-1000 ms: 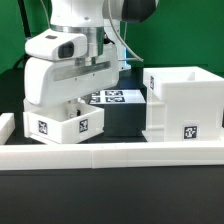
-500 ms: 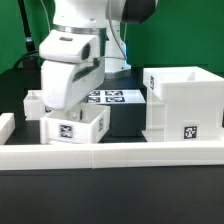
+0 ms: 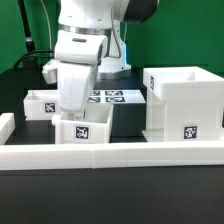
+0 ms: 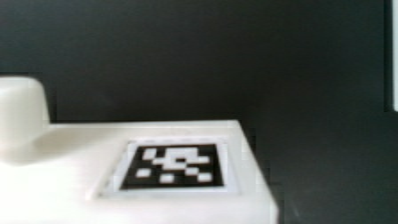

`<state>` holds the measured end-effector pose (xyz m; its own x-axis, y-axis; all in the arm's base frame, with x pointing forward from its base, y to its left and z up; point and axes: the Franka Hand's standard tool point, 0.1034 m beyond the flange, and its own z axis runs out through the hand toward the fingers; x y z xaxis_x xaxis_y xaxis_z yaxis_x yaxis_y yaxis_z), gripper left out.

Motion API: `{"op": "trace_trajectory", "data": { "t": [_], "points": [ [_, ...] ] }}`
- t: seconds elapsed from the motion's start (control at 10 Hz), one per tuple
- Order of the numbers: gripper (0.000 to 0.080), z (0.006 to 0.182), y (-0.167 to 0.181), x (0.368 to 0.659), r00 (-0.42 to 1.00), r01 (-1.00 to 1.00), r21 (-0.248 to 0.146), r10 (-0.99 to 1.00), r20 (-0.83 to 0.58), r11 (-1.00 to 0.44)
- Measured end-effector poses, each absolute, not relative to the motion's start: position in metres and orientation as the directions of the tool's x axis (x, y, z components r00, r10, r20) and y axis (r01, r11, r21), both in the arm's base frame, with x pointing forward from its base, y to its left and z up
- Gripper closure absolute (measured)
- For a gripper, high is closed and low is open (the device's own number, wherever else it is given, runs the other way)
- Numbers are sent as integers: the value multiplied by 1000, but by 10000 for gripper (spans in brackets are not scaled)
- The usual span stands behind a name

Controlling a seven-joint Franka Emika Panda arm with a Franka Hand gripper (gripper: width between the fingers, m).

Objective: Assemble drawer

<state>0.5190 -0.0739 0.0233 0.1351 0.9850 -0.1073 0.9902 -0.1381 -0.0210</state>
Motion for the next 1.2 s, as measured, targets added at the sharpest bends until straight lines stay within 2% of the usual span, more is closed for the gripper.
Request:
{"op": "trace_trajectory", "data": {
  "t": [0.2,0.4,0.6,0.7,0.8,1.0,1.2],
  "points": [
    [757,24,-56,524,101,993,-44,990,-98,-105],
    [757,24,-57,525,105,993,-42,990,-97,-109],
    [757,23,-57,526,108,994,-12,990,-93,-110],
    [757,22,-57,525,109,994,-16,990,-93,-110],
    [756,20,-53,525,106,994,9,990,-88,-106],
    [756,19,-33,525,86,996,-21,993,-80,-88],
    [756,20,-28,528,80,996,-22,994,-75,-82]
  ]
}}
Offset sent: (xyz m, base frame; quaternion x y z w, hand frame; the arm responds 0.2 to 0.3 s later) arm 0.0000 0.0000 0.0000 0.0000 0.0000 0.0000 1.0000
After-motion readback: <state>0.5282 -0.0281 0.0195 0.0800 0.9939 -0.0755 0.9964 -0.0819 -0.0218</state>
